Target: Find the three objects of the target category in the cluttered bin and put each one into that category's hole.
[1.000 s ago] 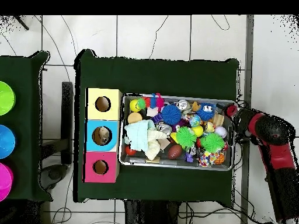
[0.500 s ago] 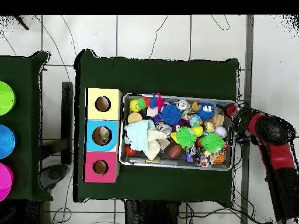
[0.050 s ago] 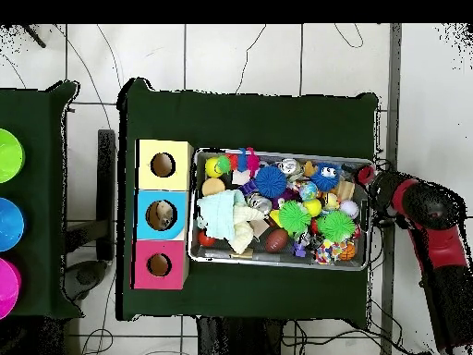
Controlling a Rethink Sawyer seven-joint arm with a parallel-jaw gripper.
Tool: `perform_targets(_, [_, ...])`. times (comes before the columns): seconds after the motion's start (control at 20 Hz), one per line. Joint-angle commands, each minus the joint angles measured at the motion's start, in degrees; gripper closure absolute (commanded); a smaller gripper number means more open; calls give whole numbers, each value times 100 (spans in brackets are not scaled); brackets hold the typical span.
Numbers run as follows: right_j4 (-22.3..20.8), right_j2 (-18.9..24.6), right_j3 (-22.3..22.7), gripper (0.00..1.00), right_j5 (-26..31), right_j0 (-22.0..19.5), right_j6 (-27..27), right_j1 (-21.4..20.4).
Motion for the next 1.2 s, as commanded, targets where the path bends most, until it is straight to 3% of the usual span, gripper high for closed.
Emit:
perform_targets(0.05, [-157,-95,128,100,-688,888,957,-318])
perform_targets(0.3, [-62,-555,181,100,-41,1129,1067,-800])
perform_targets(0.75, [188,-906,384,100,352,1277,1080,-1269])
perform_targets(1.2, [270,-1559,597,100,1343,1520,1315,-2140])
